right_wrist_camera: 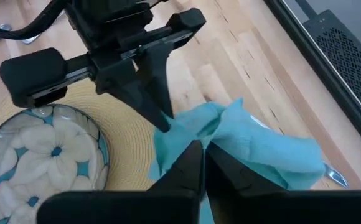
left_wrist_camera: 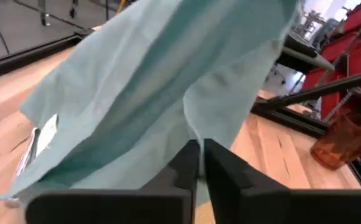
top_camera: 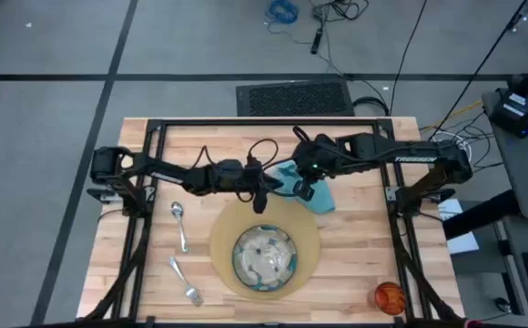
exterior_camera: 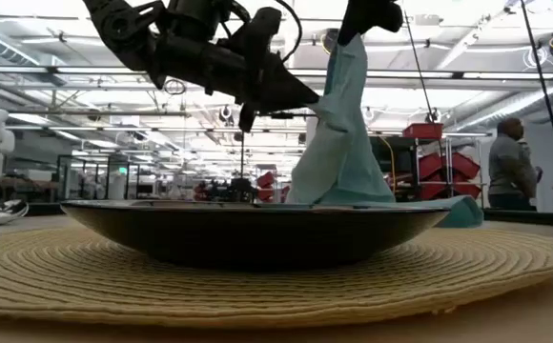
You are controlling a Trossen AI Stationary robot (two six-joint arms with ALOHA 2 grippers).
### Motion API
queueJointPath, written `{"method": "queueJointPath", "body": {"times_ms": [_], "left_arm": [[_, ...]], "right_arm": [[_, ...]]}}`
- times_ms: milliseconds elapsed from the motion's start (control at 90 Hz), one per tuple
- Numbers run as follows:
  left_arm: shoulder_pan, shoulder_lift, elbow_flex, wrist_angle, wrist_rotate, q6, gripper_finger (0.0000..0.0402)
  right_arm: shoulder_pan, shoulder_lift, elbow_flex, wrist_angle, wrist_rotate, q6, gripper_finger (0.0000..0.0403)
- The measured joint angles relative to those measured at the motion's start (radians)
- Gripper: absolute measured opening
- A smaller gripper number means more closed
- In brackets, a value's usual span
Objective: Set table place
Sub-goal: Fold the blue napkin
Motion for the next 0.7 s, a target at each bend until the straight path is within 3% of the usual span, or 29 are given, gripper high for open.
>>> {"method": "queueJointPath", "body": {"times_ms": [256, 500, 700], "left_arm": [[-0.004, -0.064, -0.001, -0.083, 0.0, 0.048, 0.0], [-0.039, -0.296, -0.001, -0.451, -0.066, 0.083, 0.0], [-0.092, -0.538, -0.001, -0.766, -0.081, 0.042, 0.0]], "right_arm": [[0.0, 0.0, 0.0, -0.013, 0.001, -0.003, 0.0028], [-0.024, 0.001, 0.0, -0.116, 0.012, -0.003, 0.0111], [-0.071, 0.001, -0.014, -0.112, 0.084, -0.034, 0.016]]}}
